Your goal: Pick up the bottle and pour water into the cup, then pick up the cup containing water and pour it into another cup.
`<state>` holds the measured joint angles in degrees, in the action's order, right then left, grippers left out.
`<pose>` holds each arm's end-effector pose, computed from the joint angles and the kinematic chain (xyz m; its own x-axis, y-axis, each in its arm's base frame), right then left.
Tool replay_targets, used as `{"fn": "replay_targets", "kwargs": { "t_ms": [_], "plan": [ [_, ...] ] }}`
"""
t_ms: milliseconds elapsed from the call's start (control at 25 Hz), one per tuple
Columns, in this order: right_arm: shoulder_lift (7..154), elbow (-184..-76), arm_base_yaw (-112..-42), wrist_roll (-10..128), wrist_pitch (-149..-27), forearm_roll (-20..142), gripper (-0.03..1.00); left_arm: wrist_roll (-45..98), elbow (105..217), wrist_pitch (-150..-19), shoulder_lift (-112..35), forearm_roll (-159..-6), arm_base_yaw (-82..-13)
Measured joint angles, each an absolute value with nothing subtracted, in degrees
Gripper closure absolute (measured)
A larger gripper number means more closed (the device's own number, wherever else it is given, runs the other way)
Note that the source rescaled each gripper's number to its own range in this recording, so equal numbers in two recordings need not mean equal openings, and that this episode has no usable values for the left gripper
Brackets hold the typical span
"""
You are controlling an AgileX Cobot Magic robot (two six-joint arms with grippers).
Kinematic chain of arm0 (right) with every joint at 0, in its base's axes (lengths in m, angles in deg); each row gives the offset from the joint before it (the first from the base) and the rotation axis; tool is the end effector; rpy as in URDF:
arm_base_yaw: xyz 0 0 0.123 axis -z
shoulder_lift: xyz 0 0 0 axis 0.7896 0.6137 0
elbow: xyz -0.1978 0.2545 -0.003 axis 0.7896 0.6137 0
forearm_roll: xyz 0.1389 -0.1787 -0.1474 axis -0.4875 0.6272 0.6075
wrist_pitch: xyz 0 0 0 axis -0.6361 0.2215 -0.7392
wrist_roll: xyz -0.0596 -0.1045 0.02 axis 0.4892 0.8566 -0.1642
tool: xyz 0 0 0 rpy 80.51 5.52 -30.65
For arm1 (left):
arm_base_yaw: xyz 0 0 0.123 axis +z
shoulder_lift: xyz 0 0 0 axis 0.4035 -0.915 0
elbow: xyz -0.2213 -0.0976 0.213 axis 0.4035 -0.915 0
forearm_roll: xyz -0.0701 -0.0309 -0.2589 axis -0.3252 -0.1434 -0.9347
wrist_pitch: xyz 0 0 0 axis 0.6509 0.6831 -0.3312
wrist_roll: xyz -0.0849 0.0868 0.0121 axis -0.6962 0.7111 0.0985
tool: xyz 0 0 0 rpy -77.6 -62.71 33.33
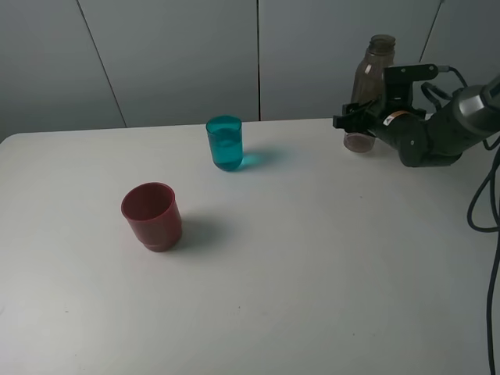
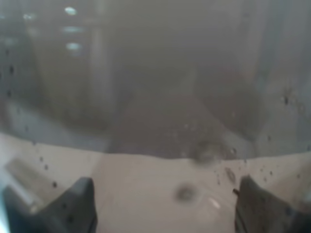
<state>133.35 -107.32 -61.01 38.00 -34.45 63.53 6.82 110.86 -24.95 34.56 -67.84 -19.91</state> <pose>0.4680 0.0656 0.0870 -0.3318 -0.0261 -0.9430 -0.0890 0.9960 0.0038 -0.0030 0.0016 0.2724 -0.4823 0.2187 -0.8483 0.0420 0.9730 0.2270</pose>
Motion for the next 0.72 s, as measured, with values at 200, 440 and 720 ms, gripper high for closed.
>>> {"fn": "replay_targets", "kwargs": {
  "t_ms": [200,440,720],
  "plan": [
    [135.75,-107.75,-60.75,37.87,-33.78,63.64,0.96,6.82,110.86,-24.95,34.56,-67.84,-19.91],
    [136.25,-108.33,-60.75,37.37,-33.30,63.98,0.97,6.82,110.86,-24.95,34.56,-67.84,-19.91],
    [136.25,-108.33,-60.75,37.37,-33.41,64.39,0.91,6.82,110.86,-24.95,34.56,-67.84,-19.91]
  ]
}}
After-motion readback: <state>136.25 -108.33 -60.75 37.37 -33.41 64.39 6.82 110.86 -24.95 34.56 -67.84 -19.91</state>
